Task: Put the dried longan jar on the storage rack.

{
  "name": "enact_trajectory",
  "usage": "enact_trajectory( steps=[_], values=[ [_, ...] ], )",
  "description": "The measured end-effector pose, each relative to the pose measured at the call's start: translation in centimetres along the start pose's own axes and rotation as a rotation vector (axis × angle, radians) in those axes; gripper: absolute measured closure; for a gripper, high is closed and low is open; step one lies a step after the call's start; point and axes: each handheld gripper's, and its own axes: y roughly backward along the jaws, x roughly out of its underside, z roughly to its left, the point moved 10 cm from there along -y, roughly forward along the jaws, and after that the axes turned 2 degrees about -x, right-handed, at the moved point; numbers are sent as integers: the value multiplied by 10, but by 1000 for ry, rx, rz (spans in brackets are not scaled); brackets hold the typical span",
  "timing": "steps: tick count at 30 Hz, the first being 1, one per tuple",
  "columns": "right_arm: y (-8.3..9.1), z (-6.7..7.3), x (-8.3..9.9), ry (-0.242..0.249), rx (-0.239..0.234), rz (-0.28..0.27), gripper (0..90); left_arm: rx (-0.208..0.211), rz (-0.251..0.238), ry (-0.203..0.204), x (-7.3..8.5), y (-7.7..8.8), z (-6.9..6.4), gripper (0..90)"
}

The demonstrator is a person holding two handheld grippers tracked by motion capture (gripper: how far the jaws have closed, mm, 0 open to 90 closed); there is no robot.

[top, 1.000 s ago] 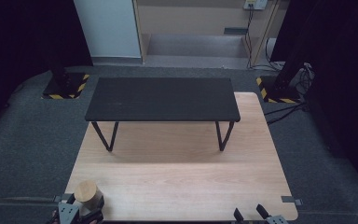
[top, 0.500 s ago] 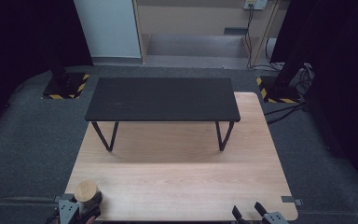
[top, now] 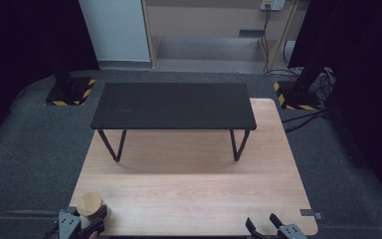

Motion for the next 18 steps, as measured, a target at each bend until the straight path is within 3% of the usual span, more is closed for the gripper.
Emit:
enact_trajectory(
  steps=[4, 18],
  values=[
    [-1, 2, -1, 1, -2, -3, 78, 14, 9, -7, -13, 5, 1, 242],
    [2, 5, -3, 6, -8, -10, 79, 57, -26, -11, -62, 22, -3, 243]
  ],
)
